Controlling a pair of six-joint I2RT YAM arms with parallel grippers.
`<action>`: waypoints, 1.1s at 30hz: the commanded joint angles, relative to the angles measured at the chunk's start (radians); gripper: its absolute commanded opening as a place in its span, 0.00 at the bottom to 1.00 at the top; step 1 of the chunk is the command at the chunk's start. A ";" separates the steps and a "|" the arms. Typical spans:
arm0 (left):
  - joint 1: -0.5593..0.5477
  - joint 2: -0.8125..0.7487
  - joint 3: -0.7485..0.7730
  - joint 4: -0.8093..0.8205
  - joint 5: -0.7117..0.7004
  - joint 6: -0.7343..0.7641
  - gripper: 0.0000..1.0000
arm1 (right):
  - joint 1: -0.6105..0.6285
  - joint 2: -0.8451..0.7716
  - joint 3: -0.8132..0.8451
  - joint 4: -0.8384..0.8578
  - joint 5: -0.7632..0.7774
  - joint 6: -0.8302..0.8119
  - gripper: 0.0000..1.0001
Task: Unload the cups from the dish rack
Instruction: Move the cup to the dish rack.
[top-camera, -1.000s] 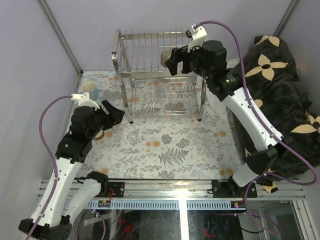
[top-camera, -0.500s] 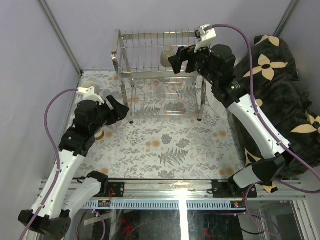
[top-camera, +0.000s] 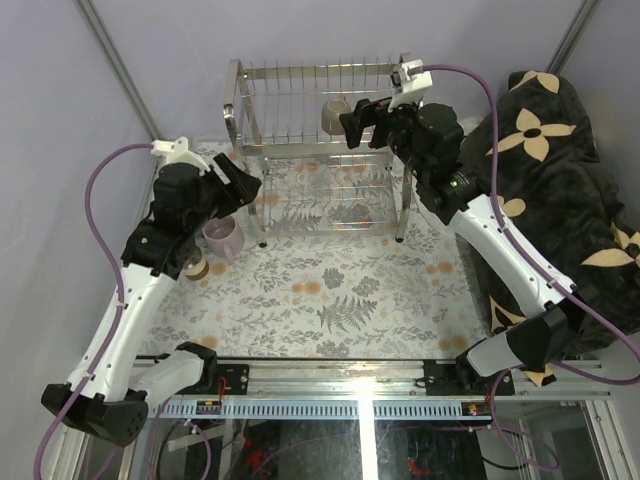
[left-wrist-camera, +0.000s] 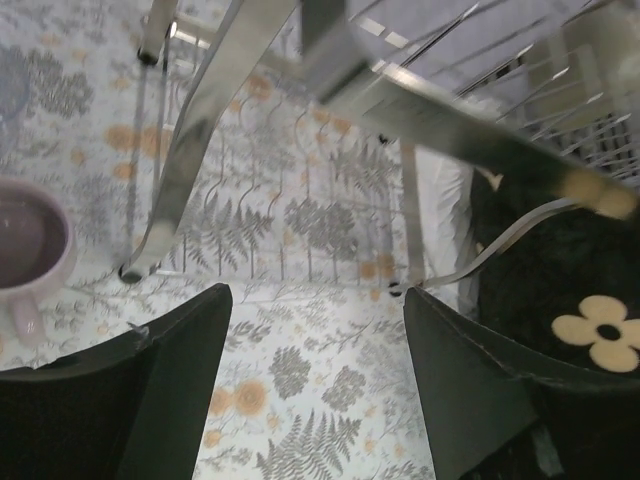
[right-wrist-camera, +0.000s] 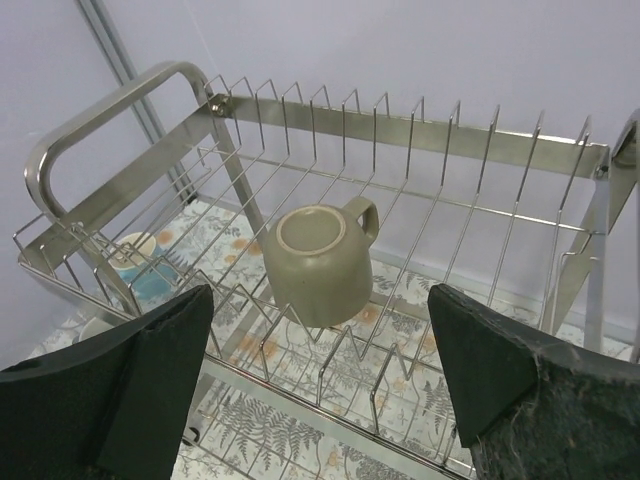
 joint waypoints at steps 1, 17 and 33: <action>-0.007 0.033 0.133 -0.069 -0.029 0.025 0.70 | 0.002 -0.046 0.056 0.060 0.032 -0.009 0.96; -0.006 -0.007 0.135 -0.034 -0.034 0.010 0.70 | 0.002 0.092 0.276 0.039 -0.049 -0.050 0.96; -0.006 -0.083 0.098 -0.079 -0.048 0.007 0.70 | -0.010 0.331 0.495 -0.043 -0.149 -0.065 0.97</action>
